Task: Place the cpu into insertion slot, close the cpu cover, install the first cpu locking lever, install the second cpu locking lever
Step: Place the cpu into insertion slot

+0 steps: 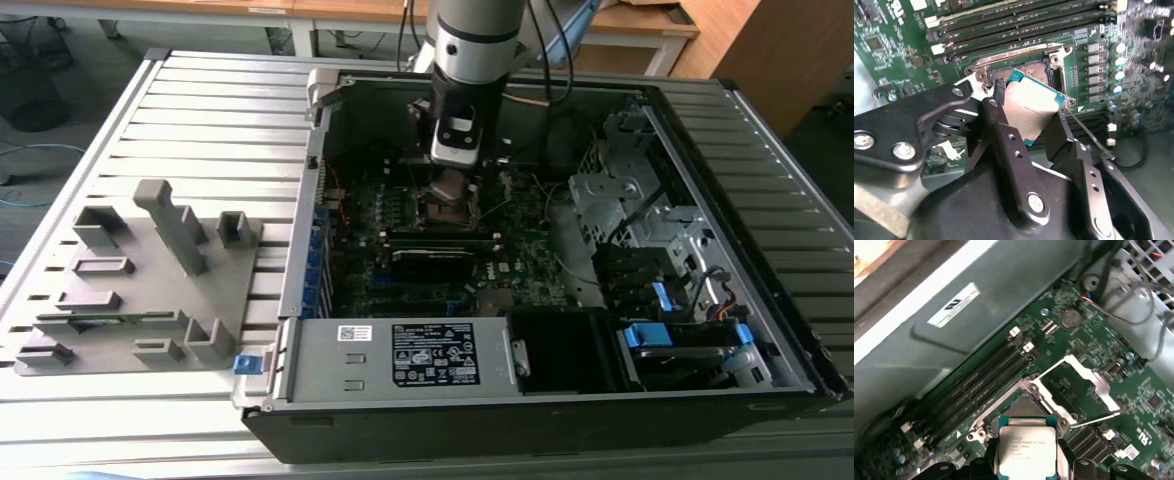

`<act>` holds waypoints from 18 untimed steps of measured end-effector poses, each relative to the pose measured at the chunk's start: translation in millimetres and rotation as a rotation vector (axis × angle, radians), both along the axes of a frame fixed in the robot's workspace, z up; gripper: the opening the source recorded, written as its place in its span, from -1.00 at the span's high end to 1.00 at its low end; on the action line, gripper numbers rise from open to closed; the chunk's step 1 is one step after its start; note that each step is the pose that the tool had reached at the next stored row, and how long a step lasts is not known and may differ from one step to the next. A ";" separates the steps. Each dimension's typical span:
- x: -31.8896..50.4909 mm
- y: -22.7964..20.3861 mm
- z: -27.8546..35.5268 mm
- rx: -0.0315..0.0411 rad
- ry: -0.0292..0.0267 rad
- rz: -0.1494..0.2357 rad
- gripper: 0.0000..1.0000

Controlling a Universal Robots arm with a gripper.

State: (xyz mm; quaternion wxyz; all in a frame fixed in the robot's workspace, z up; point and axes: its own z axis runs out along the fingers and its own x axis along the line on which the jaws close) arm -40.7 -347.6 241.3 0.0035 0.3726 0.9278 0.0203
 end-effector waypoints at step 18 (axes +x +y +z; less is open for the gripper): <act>0.0 0.0 -2.1 -0.0001 0.0001 -0.239 -0.08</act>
